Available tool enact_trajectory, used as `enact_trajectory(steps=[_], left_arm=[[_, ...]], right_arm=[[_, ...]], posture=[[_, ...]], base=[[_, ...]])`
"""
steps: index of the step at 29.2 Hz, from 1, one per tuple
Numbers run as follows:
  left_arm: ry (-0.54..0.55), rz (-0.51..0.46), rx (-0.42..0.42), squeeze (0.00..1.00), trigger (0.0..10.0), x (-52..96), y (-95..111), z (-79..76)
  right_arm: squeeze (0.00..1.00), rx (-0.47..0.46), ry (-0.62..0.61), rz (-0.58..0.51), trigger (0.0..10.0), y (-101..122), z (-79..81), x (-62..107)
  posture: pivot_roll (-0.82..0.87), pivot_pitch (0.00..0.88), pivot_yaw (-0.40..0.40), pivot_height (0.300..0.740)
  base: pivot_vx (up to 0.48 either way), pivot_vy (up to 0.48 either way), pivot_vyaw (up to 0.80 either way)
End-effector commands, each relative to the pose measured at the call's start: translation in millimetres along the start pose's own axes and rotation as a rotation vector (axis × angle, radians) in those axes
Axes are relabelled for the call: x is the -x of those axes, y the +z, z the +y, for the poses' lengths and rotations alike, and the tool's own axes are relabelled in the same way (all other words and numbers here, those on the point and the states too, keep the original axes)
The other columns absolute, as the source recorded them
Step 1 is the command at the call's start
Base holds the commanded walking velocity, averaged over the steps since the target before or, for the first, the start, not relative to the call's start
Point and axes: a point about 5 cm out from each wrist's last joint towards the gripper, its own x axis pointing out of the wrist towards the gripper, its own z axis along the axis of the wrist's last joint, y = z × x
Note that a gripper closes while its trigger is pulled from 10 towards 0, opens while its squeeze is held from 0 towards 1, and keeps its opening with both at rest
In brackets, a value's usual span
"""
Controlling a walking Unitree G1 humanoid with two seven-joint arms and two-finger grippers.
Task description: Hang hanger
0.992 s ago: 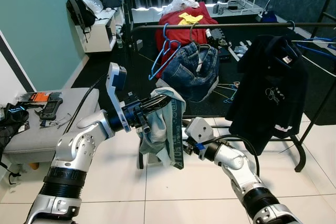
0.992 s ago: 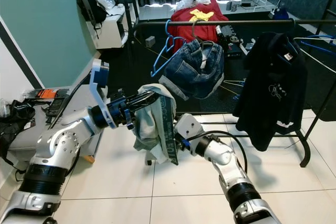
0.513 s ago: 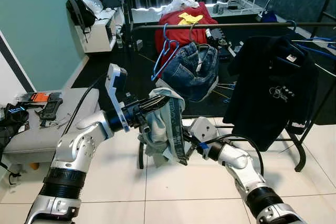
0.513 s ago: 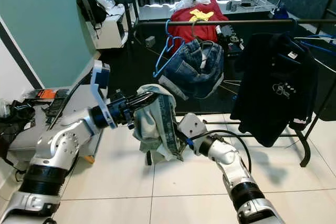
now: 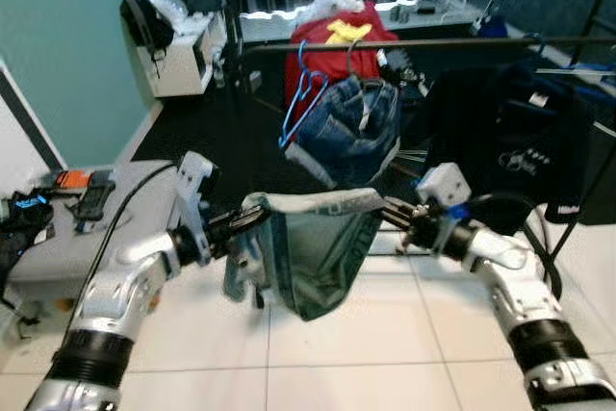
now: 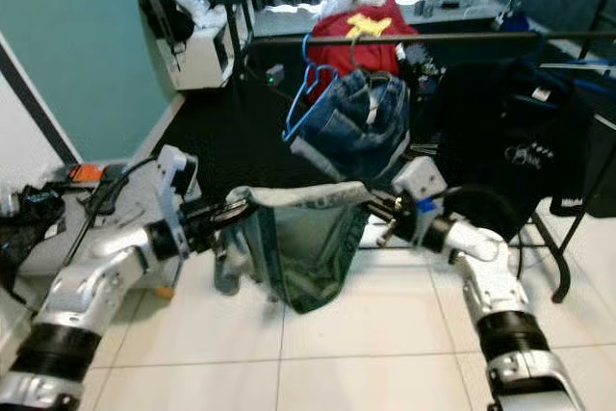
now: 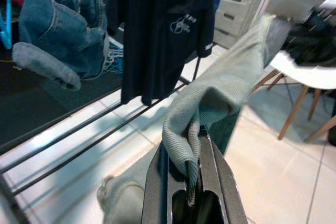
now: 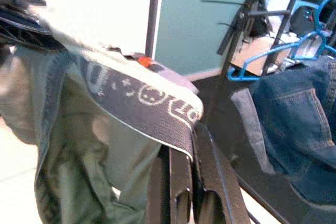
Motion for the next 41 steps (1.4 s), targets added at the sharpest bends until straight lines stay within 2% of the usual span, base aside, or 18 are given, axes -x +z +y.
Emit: enact_trajectory(steps=[1, 6, 7, 8, 13, 15, 21, 23, 24, 25, 27, 28, 30, 41], left_arm=[[0.029, 0.049, -0.029, 0.00, 10.0, 6.9, -8, 2.0], [0.038, 0.038, -0.012, 0.00, 10.0, 1.4, -17, -8.6], [0.038, 0.038, -0.012, 0.00, 10.0, 1.4, -17, -8.6], [0.039, 0.007, 0.001, 0.00, 10.0, -3.5, -18, -13.3], [0.043, -0.007, 0.002, 0.00, 10.0, -5.4, -18, -14.4], [0.042, -0.027, -0.008, 0.00, 10.0, -6.6, -15, -15.3], [0.022, -0.027, -0.011, 0.00, 10.0, -4.7, -14, -16.6], [0.000, -0.016, -0.010, 0.00, 10.0, -2.7, -15, -19.1], [0.000, -0.016, -0.010, 0.00, 10.0, -2.7, -15, -19.1], [-0.010, -0.010, -0.012, 0.00, 10.0, -1.4, -14, -20.2], [-0.010, -0.010, -0.012, 0.00, 10.0, -1.4, -14, -20.2], [-0.023, -0.005, -0.014, 0.00, 10.0, 0.3, -14, -21.6], [-0.053, 0.006, -0.016, 0.00, 10.0, 2.3, -14, -24.2], [-0.059, 0.013, -0.023, 0.00, 10.0, -1.0, -13, -24.4]], right_arm=[[0.00, -0.057, 0.067, -0.036, 0.0, 11, 1.0, 3.1], [0.00, -0.094, 0.153, -0.088, 0.0, 30, 6.7, -2.0], [0.00, -0.094, 0.153, -0.088, 0.0, 30, 6.7, -2.0], [0.00, -0.079, 0.166, -0.058, 0.0, 26, 12.9, -10.2], [0.00, -0.070, 0.151, -0.046, 0.0, 23, 13.8, -13.6], [0.00, -0.030, 0.080, 0.008, 0.0, 17, 9.0, -14.8], [0.00, -0.003, 0.012, 0.067, 0.0, 11, 1.9, -9.6], [0.00, 0.021, -0.069, 0.159, 0.0, -1, -4.6, -1.1], [0.00, 0.021, -0.069, 0.159, 0.0, -1, -4.6, -1.1], [0.00, 0.028, -0.139, 0.232, 0.0, -12, -9.3, 4.8], [0.00, 0.028, -0.139, 0.232, 0.0, -12, -9.3, 4.8], [0.00, 0.028, -0.200, 0.288, 0.0, -22, -12.3, 10.4], [0.00, 0.012, -0.231, 0.313, 0.0, -29, -11.6, 13.9], [0.00, -0.011, -0.256, 0.305, 0.0, -33, -9.1, 11.5]], posture=[[-0.09, 0.000, 0.049, 0.740], [-0.09, 0.007, 0.047, 0.740], [-0.09, 0.007, 0.047, 0.740], [-0.08, 0.011, 0.044, 0.740], [-0.08, 0.015, 0.042, 0.740], [-0.07, 0.019, 0.043, 0.740], [-0.07, 0.020, 0.044, 0.740], [-0.07, 0.020, 0.045, 0.740], [-0.07, 0.020, 0.045, 0.740], [-0.07, 0.022, 0.046, 0.740], [-0.07, 0.022, 0.046, 0.740], [-0.07, 0.023, 0.047, 0.740], [-0.06, 0.026, 0.052, 0.740], [-0.06, 0.018, 0.055, 0.740]], base=[[0.000, 0.000, 0.00], [0.000, 0.000, 0.00], [0.000, 0.000, 0.00], [0.000, 0.000, 0.00], [0.000, 0.000, 0.00], [0.000, 0.000, 0.00], [0.000, 0.000, 0.00], [0.000, 0.000, 0.00], [0.000, 0.000, 0.00], [0.000, 0.000, 0.00], [0.000, 0.000, 0.00], [0.000, 0.000, 0.00], [0.000, 0.000, 0.00], [0.000, 0.000, 0.00]])
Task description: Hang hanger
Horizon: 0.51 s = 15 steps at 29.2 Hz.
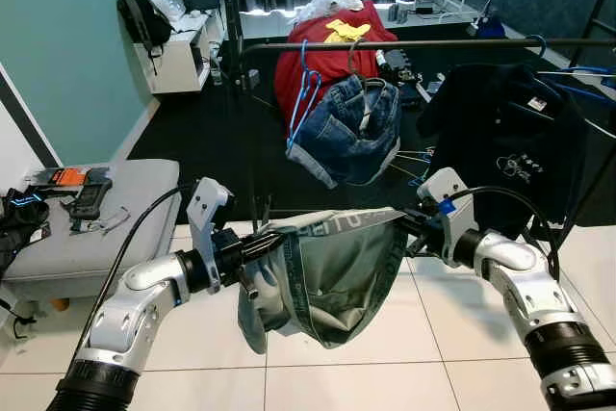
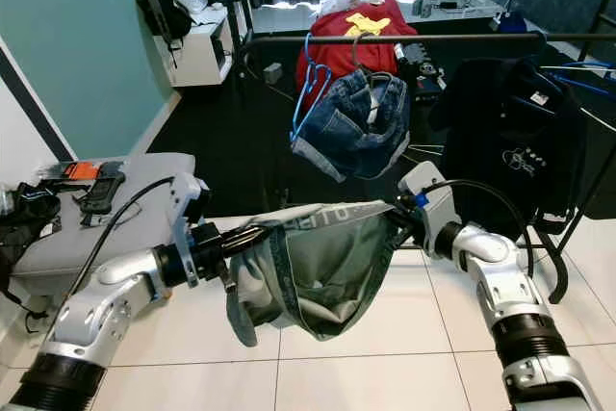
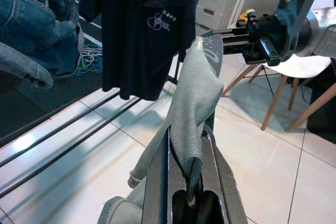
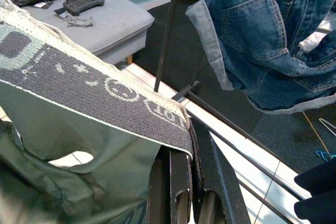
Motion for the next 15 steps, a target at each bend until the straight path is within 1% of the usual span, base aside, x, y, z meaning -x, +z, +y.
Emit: enact_trajectory(steps=[1, 9, 10, 15], left_arm=[[0.017, 0.018, -0.015, 0.00, 10.0, 2.6, 1, 3.2], [0.026, 0.013, -0.020, 0.00, 10.0, 1.1, 2, 4.5], [0.035, 0.016, -0.022, 0.00, 10.0, 0.6, 1, 4.7], [0.039, 0.021, -0.022, 0.00, 10.0, 0.6, 0, 4.4]], right_arm=[[0.00, -0.013, -0.023, 0.005, 0.0, -2, -1.0, -0.1], [0.00, 0.000, -0.035, -0.011, 0.0, 1, 0.0, -5.1], [0.00, 0.002, -0.035, -0.027, 0.0, 4, 1.7, -7.8], [0.00, 0.006, -0.034, -0.038, 0.0, 6, 3.5, -10.3]], posture=[[-0.06, 0.018, 0.055, 0.740], [-0.06, 0.014, 0.054, 0.740], [-0.06, 0.008, 0.052, 0.740], [-0.06, 0.005, 0.052, 0.740]], base=[[0.000, 0.000, 0.00], [0.000, 0.000, 0.00], [0.000, 0.000, 0.00], [0.000, 0.000, 0.00]])
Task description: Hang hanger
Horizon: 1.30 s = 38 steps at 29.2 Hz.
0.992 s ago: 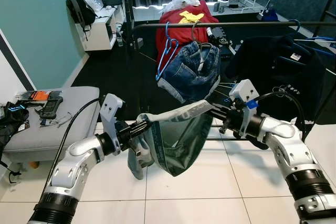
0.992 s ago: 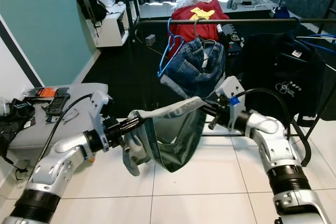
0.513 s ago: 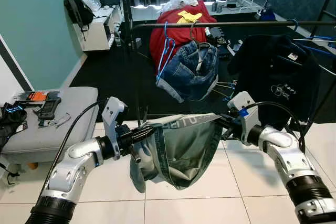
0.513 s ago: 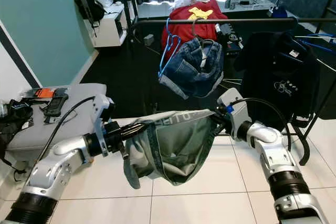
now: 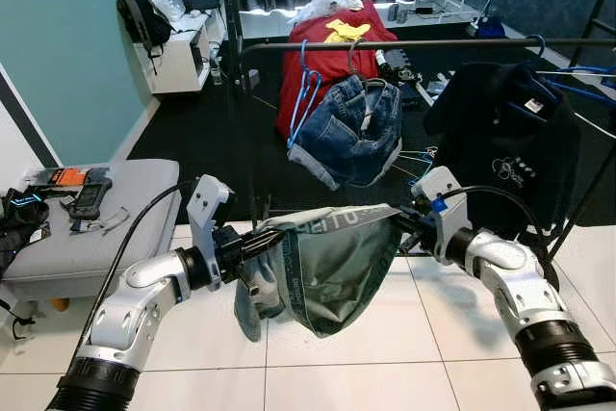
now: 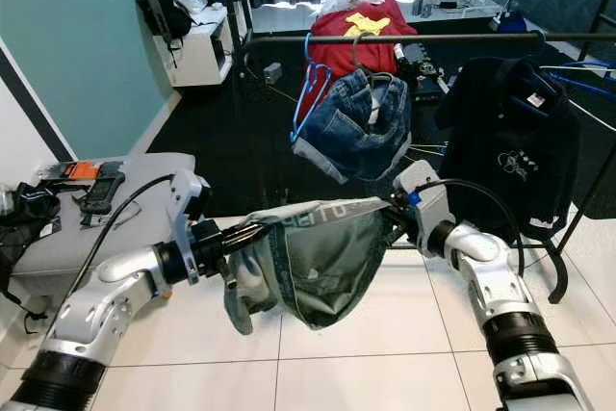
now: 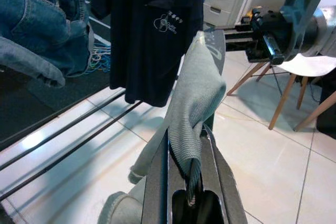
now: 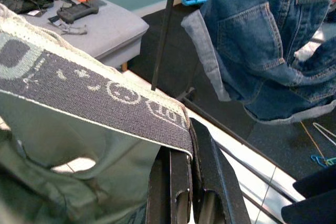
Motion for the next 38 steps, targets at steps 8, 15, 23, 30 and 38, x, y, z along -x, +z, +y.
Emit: enact_trajectory(steps=[8, 15, 23, 30, 38], left_arm=[[0.010, 0.009, -0.008, 0.00, 10.0, 0.7, 0, 1.7], [0.016, 0.014, -0.012, 0.00, 10.0, 1.1, 0, 2.9], [0.015, 0.019, -0.016, 0.00, 10.0, 1.0, 0, 3.7], [0.021, 0.015, -0.023, 0.00, 10.0, -0.5, 1, 4.9], [0.014, 0.006, -0.021, 0.00, 10.0, -1.5, 4, 4.8]], right_arm=[[0.00, 0.005, -0.006, -0.015, 0.0, 3, 1.1, -4.0], [0.00, 0.002, -0.004, -0.018, 0.0, 2, 3.7, -5.8], [0.00, 0.000, -0.006, -0.022, 0.0, 1, 5.8, -7.0], [0.00, 0.003, -0.027, -0.015, 4.5, -2, 7.1, -8.5], [0.13, 0.009, -0.034, 0.031, 10.0, -15, 13.9, -7.9]], posture=[[-0.06, 0.000, 0.051, 0.740], [-0.05, 0.000, 0.052, 0.740], [-0.05, 0.000, 0.055, 0.740], [-0.05, 0.000, 0.057, 0.740], [-0.05, 0.000, 0.062, 0.740]], base=[[0.000, 0.000, 0.00], [0.000, 0.000, 0.00], [0.000, 0.000, 0.00], [0.000, 0.000, 0.00], [0.000, 0.000, 0.00]])
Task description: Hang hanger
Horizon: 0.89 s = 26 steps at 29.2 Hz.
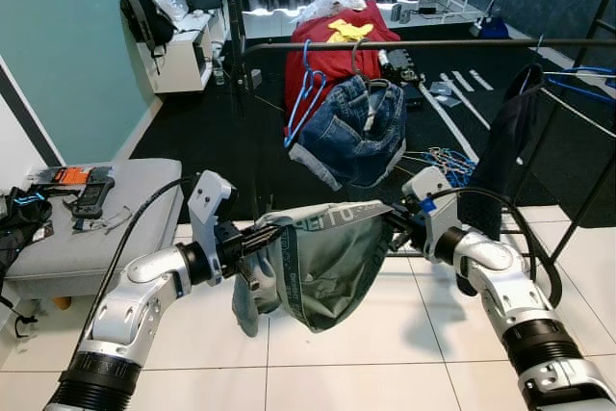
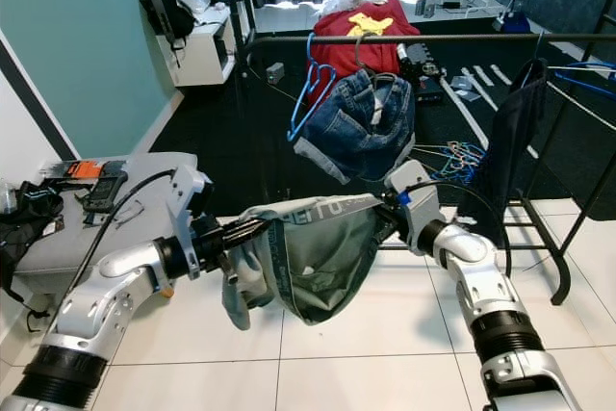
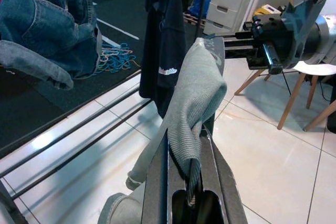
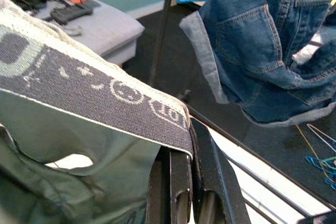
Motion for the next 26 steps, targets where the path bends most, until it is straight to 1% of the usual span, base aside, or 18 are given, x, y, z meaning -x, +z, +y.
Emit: enact_trajectory(steps=[1, 6, 12, 14, 15, 20, 21, 22, 25, 26], left_arm=[[0.001, 0.010, -0.001, 0.00, 10.0, 1.4, 0, 1.8], [-0.002, 0.012, -0.003, 0.00, 10.0, 0.4, 0, 2.4], [0.004, 0.015, -0.003, 0.00, 10.0, -0.1, 0, 3.3], [0.005, 0.017, -0.006, 0.00, 10.0, -0.9, 0, 3.5], [0.005, 0.018, -0.007, 0.00, 10.0, -1.2, 0, 3.6], [0.006, 0.020, -0.011, 0.00, 10.0, -1.4, -1, 3.6], [0.015, 0.031, -0.017, 0.00, 10.0, -0.8, -4, 4.6], [0.015, 0.031, -0.017, 0.00, 10.0, -0.8, -4, 4.6], [0.041, 0.046, -0.021, 0.00, 10.0, -0.1, -8, 6.5], [0.041, 0.046, -0.021, 0.00, 10.0, -0.1, -8, 6.5]], right_arm=[[0.00, 0.008, -0.007, 0.040, 10.0, -13, 8.2, -0.1], [0.00, 0.018, -0.007, 0.041, 10.0, -15, 13.3, -1.8], [0.00, 0.018, -0.002, 0.031, 10.0, -13, 14.6, -3.1], [0.00, 0.000, 0.021, 0.015, 10.0, -12, 16.3, -4.2], [0.00, -0.009, 0.024, 0.005, 0.0, -10, 16.3, -4.4], [0.00, -0.015, 0.033, -0.019, 0.0, -5, 15.6, -4.7], [0.00, -0.010, 0.010, -0.045, 0.0, 2, 10.4, -5.6], [0.00, -0.010, 0.010, -0.045, 0.0, 2, 10.4, -5.6], [0.00, -0.013, -0.035, -0.077, 0.0, 12, 1.8, -6.2], [0.00, -0.013, -0.035, -0.077, 0.0, 12, 1.8, -6.2]], posture=[[-0.05, 0.000, 0.064, 0.740], [-0.05, 0.000, 0.064, 0.740], [-0.05, 0.000, 0.064, 0.740], [-0.05, 0.000, 0.065, 0.740], [-0.05, 0.000, 0.064, 0.740], [-0.05, 0.000, 0.064, 0.740], [-0.05, 0.000, 0.062, 0.740], [-0.05, 0.000, 0.062, 0.740], [-0.05, 0.000, 0.060, 0.740], [-0.05, 0.000, 0.060, 0.740]], base=[[0.000, 0.000, 0.00], [0.000, 0.000, 0.00], [0.000, 0.000, 0.00], [0.000, 0.000, 0.00], [0.000, 0.000, 0.00], [0.000, 0.000, 0.00], [0.000, 0.000, 0.00], [0.000, 0.000, 0.00], [0.000, 0.000, 0.00], [0.000, 0.000, 0.00]])
